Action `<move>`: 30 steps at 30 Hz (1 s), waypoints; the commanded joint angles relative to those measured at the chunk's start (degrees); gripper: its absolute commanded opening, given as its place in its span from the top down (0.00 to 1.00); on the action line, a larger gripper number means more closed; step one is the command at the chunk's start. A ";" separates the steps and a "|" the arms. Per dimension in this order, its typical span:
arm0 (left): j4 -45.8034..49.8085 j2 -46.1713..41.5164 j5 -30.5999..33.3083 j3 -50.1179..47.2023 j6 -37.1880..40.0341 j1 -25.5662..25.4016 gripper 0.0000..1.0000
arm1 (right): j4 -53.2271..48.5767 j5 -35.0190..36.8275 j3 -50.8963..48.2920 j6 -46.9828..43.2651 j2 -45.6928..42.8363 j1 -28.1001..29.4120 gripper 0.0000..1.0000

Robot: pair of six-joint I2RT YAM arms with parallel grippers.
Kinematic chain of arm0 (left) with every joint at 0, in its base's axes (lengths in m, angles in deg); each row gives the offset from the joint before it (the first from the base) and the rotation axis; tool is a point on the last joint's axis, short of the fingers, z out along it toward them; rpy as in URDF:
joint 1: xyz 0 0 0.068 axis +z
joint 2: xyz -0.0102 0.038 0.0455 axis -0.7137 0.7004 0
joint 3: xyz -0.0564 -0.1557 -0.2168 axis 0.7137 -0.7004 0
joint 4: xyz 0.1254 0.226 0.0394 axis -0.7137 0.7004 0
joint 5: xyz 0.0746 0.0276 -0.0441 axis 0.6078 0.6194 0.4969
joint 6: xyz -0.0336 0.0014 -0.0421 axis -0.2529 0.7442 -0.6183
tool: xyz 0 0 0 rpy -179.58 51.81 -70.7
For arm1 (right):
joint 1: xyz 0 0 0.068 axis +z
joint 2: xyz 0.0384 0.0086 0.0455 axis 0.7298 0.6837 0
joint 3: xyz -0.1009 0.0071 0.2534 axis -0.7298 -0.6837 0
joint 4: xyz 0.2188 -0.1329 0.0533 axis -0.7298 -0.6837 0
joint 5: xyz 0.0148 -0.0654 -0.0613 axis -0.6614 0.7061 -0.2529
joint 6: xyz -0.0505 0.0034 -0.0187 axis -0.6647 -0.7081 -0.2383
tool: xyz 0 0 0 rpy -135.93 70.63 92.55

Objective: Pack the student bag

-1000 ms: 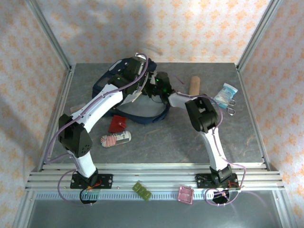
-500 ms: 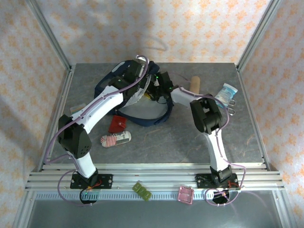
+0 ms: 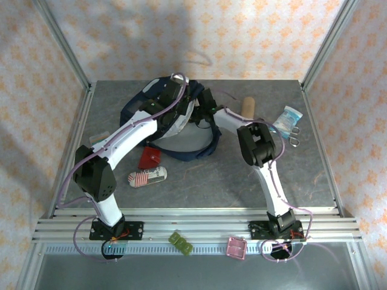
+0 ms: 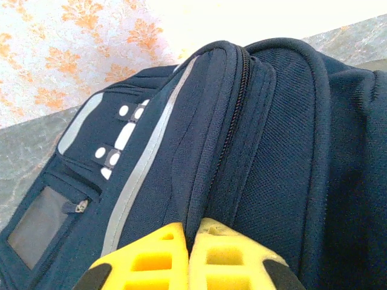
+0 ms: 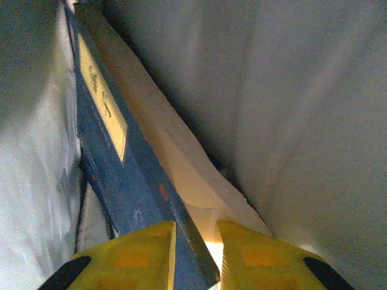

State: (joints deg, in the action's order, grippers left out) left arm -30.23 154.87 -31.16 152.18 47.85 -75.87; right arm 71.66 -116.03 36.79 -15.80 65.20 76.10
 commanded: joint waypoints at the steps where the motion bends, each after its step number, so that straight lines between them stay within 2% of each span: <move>1: -4.79 -2.81 -2.09 0.53 -4.54 -0.11 1.00 | -0.62 -1.99 3.90 -0.46 1.02 0.18 0.78; 4: -5.55 -2.45 -3.48 -0.01 -8.24 -0.21 1.00 | -2.18 -0.56 -2.96 -4.18 -5.00 -0.55 0.74; 8: -8.25 -1.36 -4.97 -1.12 -14.74 -0.19 1.00 | -2.10 4.88 -24.12 -9.62 -21.50 -1.92 0.59; 13: -11.86 1.51 -4.92 -0.86 -22.90 -0.28 1.00 | -4.05 12.51 -44.84 -14.01 -40.60 -3.13 0.55; 16: -14.70 2.94 -3.17 -1.07 -28.73 -0.84 1.00 | -6.94 16.42 -51.42 -15.89 -48.79 -3.22 0.56; 19: -19.03 4.68 -1.11 -1.22 -35.85 -1.57 1.00 | -7.56 16.59 -55.73 -16.76 -54.02 -2.96 0.57; 22: -19.83 8.65 0.79 2.95 -40.35 -2.80 1.00 | -7.62 16.84 -57.05 -18.17 -55.89 -0.99 0.59; 25: -18.70 13.71 0.40 9.26 -41.37 -3.68 1.00 | -6.31 16.51 -56.88 -18.84 -54.88 1.91 0.60; 26: -17.86 14.74 0.13 10.92 -41.34 -3.78 0.87 | -5.85 16.62 -56.78 -18.55 -54.30 2.53 0.60; 27: -17.28 15.25 -0.86 12.03 -40.81 -3.78 0.69 | -5.15 16.22 -56.78 -18.13 -53.50 3.20 0.60; 28: -16.96 14.94 -1.49 12.00 -40.18 -3.78 0.58 | -4.30 15.64 -56.87 -17.81 -52.76 3.73 0.60; 30: -17.41 12.38 -4.02 9.02 -39.10 -3.67 0.47 | -2.54 15.28 -57.21 -17.41 -51.73 4.96 0.59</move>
State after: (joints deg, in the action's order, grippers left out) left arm -44.42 171.41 -33.76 160.46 9.60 -79.58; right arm 66.37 -101.19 -19.80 -32.74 11.54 80.04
